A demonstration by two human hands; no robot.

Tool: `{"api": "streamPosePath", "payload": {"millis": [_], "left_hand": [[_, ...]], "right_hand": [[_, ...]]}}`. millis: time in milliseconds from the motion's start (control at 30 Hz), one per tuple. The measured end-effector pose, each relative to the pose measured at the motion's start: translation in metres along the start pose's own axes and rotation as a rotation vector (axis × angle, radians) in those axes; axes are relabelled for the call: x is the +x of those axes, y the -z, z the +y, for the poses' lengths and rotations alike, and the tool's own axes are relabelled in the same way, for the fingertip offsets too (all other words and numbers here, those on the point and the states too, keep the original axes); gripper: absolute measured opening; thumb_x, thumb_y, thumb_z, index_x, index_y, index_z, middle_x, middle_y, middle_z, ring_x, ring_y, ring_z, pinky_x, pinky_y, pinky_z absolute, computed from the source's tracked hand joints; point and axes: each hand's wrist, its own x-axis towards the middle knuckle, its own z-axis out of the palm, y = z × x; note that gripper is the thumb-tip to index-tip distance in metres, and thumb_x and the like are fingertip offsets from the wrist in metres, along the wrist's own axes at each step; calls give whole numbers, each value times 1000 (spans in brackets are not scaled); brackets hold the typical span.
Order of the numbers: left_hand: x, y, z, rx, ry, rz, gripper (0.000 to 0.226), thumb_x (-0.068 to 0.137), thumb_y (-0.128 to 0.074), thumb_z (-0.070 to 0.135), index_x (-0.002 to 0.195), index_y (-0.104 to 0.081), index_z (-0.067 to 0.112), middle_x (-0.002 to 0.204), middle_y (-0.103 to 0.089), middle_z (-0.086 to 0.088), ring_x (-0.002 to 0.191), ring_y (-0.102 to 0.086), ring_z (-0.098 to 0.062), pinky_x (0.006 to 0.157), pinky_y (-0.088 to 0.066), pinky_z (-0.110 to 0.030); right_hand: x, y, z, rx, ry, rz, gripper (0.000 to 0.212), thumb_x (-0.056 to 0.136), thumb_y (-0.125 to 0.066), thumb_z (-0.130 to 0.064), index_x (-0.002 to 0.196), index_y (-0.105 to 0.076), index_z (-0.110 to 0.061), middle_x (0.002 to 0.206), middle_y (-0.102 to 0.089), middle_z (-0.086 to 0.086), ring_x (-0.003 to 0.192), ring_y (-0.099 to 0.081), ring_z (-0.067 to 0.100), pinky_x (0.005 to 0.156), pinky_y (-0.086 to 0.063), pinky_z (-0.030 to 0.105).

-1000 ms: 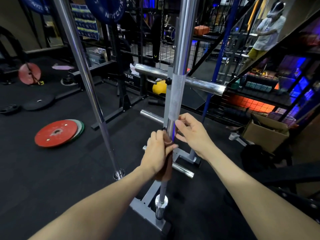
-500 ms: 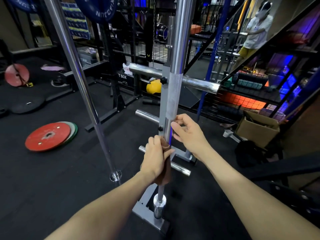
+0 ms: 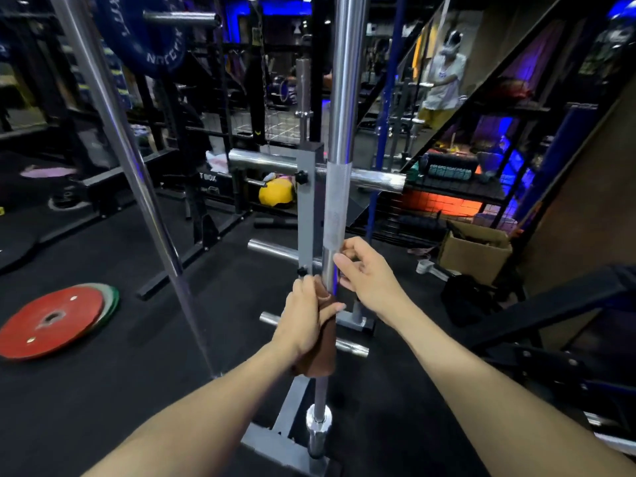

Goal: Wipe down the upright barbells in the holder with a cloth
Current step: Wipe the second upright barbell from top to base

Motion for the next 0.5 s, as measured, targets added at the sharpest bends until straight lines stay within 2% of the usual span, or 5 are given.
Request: {"api": "streamPosePath", "payload": {"millis": [100, 200, 300, 400, 500], "left_hand": [[19, 19, 11, -145, -165, 52, 32, 82, -62, 47, 83, -34, 31, 89, -43, -4, 85, -50, -27, 75, -49, -43], [30, 25, 16, -187, -241, 46, 28, 83, -60, 37, 90, -35, 25, 94, -43, -7, 88, -51, -28, 77, -50, -46], [34, 18, 1, -180, -208, -54, 34, 83, -69, 26, 103, -44, 14, 105, -48, -11, 97, -51, -27, 83, -46, -36], [28, 11, -20, -64, -227, -149, 37, 82, -71, 34, 94, -41, 17, 96, -44, -5, 89, -48, -22, 71, -37, -27], [24, 14, -20, -43, -209, -156, 35, 84, -67, 39, 95, -44, 15, 98, -44, -4, 91, -45, -22, 75, -41, -33]], "right_hand": [[-3, -10, -3, -32, 24, 129, 7, 98, -51, -16, 94, -55, -21, 79, -53, -5, 64, -51, 2, 63, -47, 25], [-7, -22, -6, -74, 12, 258, 10, 98, -49, -15, 103, -58, -17, 83, -58, 1, 61, -50, -5, 60, -40, 12], [-8, -32, -2, -88, -13, 356, 14, 98, -50, -18, 105, -59, -25, 94, -65, 6, 78, -60, 4, 74, -49, 21], [-7, -40, -1, -85, -68, 422, 15, 98, -50, -22, 108, -60, -25, 95, -65, 5, 90, -63, 20, 88, -51, 41], [-9, -42, -5, -149, -101, 446, 15, 97, -51, -25, 109, -60, -20, 86, -61, -4, 82, -57, 11, 84, -50, 42]]}}
